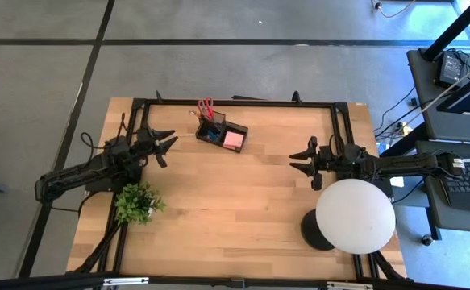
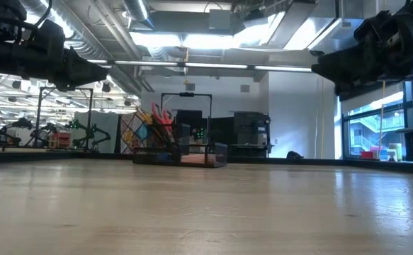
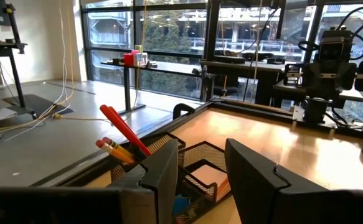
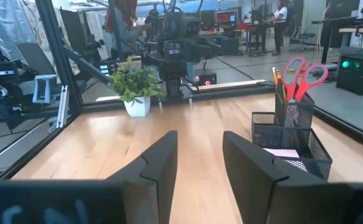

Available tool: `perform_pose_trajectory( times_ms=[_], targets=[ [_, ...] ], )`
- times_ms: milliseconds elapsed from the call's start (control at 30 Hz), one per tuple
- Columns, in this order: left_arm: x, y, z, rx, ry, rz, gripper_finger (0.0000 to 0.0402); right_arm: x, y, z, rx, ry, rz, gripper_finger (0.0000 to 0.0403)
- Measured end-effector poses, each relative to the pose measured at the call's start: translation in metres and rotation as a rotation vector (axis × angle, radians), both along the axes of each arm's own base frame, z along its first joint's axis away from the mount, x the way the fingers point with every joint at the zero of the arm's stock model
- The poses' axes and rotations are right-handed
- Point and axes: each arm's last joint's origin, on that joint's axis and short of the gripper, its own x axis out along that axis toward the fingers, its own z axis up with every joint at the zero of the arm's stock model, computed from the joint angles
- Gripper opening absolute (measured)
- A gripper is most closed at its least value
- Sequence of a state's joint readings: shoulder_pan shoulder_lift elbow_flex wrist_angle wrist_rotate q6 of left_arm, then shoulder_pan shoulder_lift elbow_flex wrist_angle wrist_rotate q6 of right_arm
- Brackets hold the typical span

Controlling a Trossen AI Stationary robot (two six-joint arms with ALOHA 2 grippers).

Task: Pick and place office supplies into organizer
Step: Return to Home Position

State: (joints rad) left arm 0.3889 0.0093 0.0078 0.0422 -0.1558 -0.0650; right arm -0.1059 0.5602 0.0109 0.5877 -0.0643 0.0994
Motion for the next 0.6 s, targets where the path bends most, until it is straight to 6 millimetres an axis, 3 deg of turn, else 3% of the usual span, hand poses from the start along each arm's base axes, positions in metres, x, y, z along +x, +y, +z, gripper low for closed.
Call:
perform_pose_trajectory(
  times_ms=[333, 467, 600],
  targets=[
    [0.0, 0.0, 0.0, 0.0, 0.001, 0.0, 0.0127, 0.0, 0.0, -0.001, -0.015, 0.006, -0.006, 0.0132],
    [0.0, 0.0, 0.0, 0.0, 0.001, 0.0, 0.0127, -0.002, -0.004, -0.022, -0.393, 0.264, -0.113, 0.0132],
    [0.0, 0.0, 0.0, 0.0, 0.001, -0.001, 0.0127, -0.009, -0.006, -0.032, -0.47, 0.401, -0.123, 0.0132]
  ],
)
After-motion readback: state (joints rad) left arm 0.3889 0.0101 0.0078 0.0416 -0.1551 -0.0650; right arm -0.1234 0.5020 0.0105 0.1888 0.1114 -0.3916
